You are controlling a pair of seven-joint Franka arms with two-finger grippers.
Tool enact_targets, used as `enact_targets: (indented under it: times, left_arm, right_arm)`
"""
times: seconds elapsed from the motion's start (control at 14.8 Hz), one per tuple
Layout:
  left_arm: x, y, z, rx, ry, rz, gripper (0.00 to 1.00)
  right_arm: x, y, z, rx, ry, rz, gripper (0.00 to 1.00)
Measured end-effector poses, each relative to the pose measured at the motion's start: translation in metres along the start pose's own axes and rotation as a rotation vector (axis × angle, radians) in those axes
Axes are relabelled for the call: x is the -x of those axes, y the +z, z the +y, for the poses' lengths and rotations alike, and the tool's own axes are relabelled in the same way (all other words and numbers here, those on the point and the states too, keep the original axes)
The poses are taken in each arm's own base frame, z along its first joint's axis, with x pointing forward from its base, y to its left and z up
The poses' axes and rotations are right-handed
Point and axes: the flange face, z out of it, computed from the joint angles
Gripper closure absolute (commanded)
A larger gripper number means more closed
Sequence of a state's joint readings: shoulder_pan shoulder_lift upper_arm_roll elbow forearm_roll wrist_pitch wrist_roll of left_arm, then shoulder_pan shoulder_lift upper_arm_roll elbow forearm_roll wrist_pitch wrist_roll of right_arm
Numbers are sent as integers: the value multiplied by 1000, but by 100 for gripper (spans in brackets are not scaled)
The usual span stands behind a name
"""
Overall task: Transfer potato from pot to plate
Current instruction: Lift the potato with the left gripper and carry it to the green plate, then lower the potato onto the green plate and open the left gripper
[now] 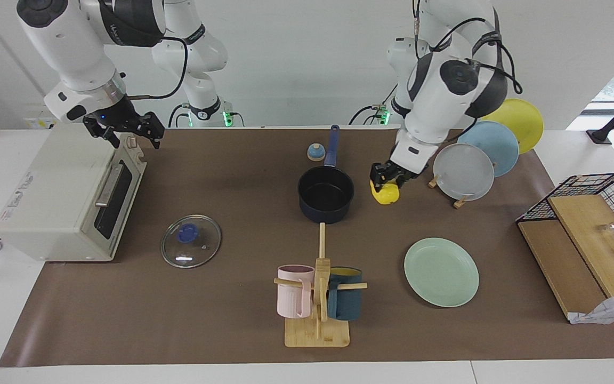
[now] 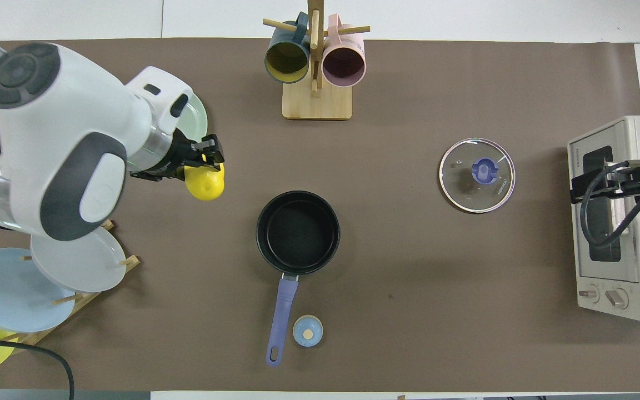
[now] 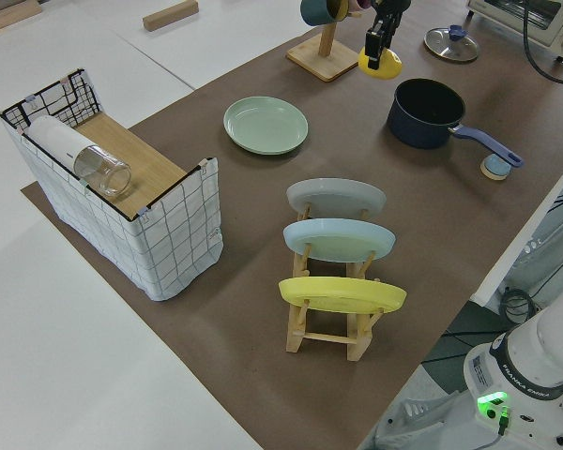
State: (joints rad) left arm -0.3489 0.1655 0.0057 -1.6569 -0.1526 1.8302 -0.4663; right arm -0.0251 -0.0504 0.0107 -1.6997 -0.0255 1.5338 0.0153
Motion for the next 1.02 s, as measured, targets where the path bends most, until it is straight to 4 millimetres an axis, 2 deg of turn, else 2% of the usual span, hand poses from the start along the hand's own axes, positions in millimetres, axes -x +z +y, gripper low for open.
enact_targets:
  times: [0.2, 0.47, 0.61, 1.02]
  left_arm:
    - [-39, -4, -48, 3, 44, 9, 100]
    - [-71, 15, -91, -1, 103, 14, 100]
    - [-86, 35, -101, -17, 112, 31, 100]
    - [-125, 127, -112, -94, 152, 66, 100]
  right_arm:
    - [0, 0, 0, 0, 0, 0, 0]
    - [0, 0, 0, 0, 0, 0, 0]
    - [0, 0, 0, 0, 0, 0, 0]
    - [0, 0, 0, 0, 0, 0, 0]
